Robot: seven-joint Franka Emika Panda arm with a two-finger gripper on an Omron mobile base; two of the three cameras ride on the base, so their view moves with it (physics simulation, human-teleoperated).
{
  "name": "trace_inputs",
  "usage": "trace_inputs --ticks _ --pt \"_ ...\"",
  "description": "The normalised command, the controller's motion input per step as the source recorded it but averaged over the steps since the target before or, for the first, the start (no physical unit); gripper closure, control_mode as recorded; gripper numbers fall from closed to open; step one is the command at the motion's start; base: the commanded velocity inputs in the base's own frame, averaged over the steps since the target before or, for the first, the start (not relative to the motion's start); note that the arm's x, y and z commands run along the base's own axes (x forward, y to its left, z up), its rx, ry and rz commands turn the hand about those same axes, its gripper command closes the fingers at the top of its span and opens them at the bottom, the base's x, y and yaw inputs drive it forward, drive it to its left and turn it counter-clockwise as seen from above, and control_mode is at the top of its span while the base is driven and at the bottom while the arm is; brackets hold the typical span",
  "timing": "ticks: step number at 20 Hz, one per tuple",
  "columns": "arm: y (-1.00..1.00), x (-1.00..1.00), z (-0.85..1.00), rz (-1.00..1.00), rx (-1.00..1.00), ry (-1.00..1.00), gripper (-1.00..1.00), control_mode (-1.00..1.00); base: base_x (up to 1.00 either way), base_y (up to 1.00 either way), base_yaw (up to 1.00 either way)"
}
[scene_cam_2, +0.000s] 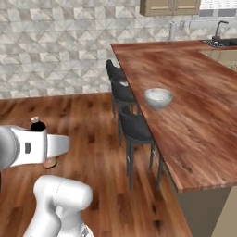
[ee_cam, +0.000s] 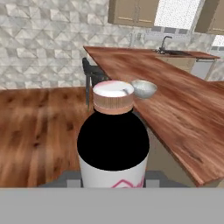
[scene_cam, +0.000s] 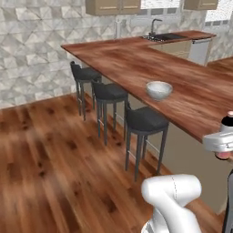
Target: Open the fridge, grab two sodas, and place both sodas inside the bowl with ice on the dining counter.
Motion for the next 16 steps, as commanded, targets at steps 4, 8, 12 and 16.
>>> trace_inputs --ticks 4,8,12,16 --pt "0.00 0.00 0.00 0.00 0.00 0.00 1.00 1.00 0.66 0.55 -0.42" --pt "0.00 0.00 0.00 0.00 0.00 0.00 1.00 1.00 0.58 0.53 -0.43" --pt "0.00 0.00 0.00 0.00 0.00 0.00 1.00 1.00 0.46 0.47 -0.45" --pt "0.00 0.00 0.00 0.00 0.00 0.00 1.00 1.00 0.30 0.46 -0.48"
